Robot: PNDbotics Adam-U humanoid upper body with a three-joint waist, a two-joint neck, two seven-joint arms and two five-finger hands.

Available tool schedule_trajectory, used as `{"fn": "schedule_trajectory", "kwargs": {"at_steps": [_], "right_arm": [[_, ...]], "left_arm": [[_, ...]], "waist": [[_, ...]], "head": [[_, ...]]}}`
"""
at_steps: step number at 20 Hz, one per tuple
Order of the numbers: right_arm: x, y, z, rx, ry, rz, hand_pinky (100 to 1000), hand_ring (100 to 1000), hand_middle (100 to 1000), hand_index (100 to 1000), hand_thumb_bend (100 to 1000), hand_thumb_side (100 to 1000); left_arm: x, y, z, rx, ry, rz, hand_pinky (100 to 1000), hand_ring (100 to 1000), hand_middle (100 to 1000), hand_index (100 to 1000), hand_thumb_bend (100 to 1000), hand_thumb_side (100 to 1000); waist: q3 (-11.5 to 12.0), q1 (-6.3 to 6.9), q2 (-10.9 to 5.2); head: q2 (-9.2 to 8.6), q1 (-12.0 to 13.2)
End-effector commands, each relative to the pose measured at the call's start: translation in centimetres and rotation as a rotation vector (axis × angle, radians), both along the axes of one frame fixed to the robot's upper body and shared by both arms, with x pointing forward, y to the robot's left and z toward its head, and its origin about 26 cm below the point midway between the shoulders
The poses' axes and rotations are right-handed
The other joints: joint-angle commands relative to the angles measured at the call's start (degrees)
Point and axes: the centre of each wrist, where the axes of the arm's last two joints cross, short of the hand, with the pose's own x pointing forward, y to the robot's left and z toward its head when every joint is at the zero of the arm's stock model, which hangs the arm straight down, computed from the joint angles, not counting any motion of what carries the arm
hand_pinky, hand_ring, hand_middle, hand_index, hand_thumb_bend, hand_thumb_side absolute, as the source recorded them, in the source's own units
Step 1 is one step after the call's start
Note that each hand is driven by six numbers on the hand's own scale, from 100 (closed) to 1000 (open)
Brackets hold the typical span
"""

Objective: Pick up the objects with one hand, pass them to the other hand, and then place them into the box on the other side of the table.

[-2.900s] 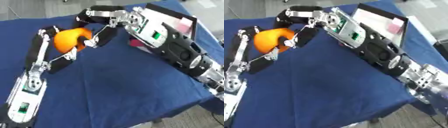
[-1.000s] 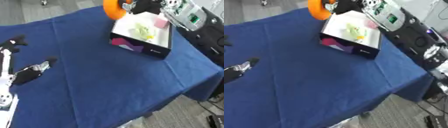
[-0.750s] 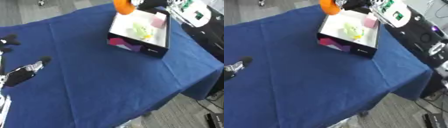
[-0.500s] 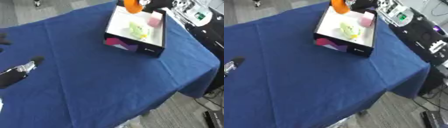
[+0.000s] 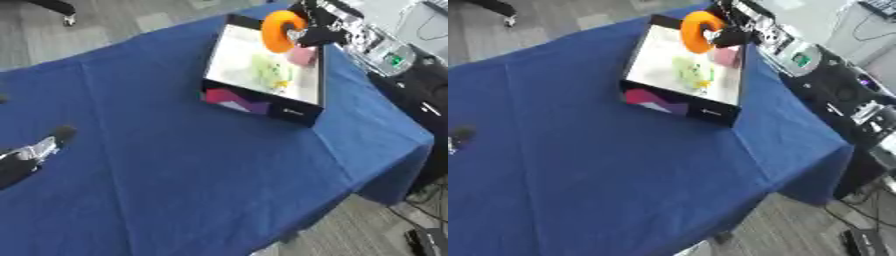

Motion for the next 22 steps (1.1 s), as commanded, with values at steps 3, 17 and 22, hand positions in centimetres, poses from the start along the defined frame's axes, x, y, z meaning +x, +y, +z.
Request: {"fn": "schedule_trajectory", "kwargs": {"at_steps": [3, 17, 22], "right_arm": [[-0.7, -1.6, 1.4, -0.106, -0.006, -0.052, 947, 884, 807, 820, 100, 108], [-1.2, -2.0, 1.9, -0.266, -0.054, -0.041, 1000, 1000, 1000, 1000, 100, 210], [-1.3, -0.8, 3.0, -0.143, -0.155, -0.009, 1000, 1000, 1000, 1000, 100, 262]], "left_arm": [[0.0, 0.3, 1.3, -0.009, -0.037, 0.001, 785, 835, 643, 847, 831, 508], [0.0, 0.5, 1.1, -0.014, -0.034, 0.013, 784, 835, 642, 847, 843, 507], [0.0, 1.1, 1.0, -0.032, -0.034, 0.037, 780, 833, 639, 847, 831, 505]], "waist": [[0.13, 0.39, 0.18], [-0.42, 0.4, -0.3], [-1.02, 0.39, -0.96]], "head": [[-1.48, -0.92], [0.76, -0.44], [1.92, 1.8]]}}
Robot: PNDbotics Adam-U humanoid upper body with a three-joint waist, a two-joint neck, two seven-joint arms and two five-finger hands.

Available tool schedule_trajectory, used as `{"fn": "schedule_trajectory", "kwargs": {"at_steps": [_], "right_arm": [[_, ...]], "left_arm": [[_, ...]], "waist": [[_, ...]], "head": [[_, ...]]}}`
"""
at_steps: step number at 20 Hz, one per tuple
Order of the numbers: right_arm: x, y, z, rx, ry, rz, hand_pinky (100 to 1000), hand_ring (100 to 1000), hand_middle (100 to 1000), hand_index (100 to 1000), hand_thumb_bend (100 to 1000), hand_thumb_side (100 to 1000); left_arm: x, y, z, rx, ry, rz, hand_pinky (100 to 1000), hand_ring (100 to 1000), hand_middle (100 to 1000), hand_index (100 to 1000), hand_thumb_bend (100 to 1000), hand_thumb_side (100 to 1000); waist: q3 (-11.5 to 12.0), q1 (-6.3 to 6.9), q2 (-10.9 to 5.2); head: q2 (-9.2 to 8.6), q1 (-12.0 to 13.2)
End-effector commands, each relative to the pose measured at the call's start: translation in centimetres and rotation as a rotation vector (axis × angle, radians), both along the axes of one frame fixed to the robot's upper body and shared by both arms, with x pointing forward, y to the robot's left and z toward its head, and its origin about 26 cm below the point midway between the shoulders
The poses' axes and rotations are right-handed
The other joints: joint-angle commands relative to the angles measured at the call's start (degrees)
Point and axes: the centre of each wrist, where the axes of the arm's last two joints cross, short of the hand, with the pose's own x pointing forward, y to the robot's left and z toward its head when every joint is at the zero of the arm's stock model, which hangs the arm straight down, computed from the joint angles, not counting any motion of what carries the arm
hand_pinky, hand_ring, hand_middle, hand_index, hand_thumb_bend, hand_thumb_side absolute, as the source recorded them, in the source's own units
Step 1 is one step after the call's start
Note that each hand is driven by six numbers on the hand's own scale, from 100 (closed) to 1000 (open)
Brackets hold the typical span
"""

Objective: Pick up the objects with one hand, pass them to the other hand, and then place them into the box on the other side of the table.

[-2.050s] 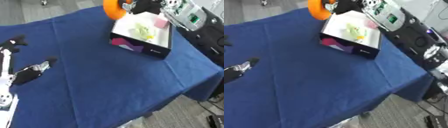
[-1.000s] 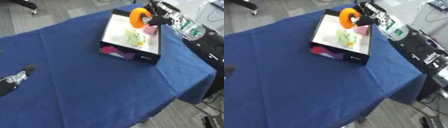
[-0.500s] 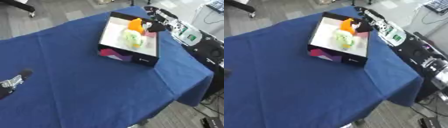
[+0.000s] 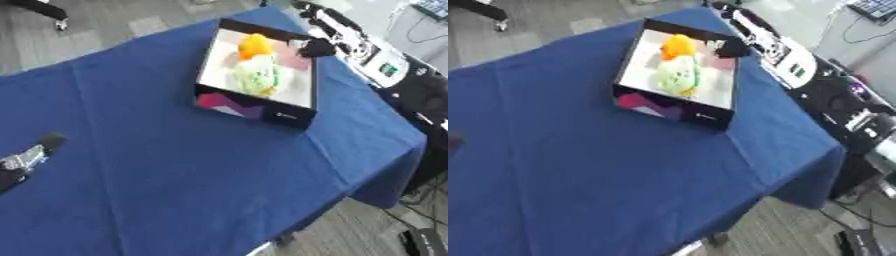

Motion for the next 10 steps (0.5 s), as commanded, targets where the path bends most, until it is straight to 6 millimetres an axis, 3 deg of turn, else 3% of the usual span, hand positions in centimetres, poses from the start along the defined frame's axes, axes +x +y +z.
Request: {"fn": "schedule_trajectory", "kwargs": {"at_steps": [1, 2, 8, 10], "right_arm": [[-0.5, 1.1, 3.3, 0.072, -0.127, 0.045, 1000, 1000, 1000, 1000, 100, 426], [-0.7, 2.1, 3.7, 0.135, -0.176, 0.084, 1000, 1000, 1000, 1000, 100, 489], [-4.0, 9.0, 3.8, 0.327, -0.314, 0.339, 1000, 1000, 1000, 1000, 100, 524], [-4.9, 10.1, 3.2, 0.355, -0.341, 0.374, 1000, 1000, 1000, 1000, 100, 525]], "left_arm": [[0.1, 1.1, 1.1, -0.02, -0.039, 0.03, 778, 831, 638, 847, 816, 504], [0.1, 1.5, 1.2, -0.032, -0.042, 0.048, 775, 828, 636, 847, 793, 511], [0.1, 6.3, 2.1, -0.152, -0.045, 0.209, 786, 831, 661, 866, 668, 560], [-0.2, 8.3, 2.3, -0.209, -0.038, 0.267, 781, 836, 680, 880, 644, 564]], "waist": [[-0.39, 0.39, -1.2], [-0.65, 0.39, -1.37], [-2.07, 0.83, -2.42], [-2.42, 0.99, -2.68]], "head": [[0.71, 1.74], [0.91, 2.68], [1.77, 9.12], [1.95, 11.66]]}}
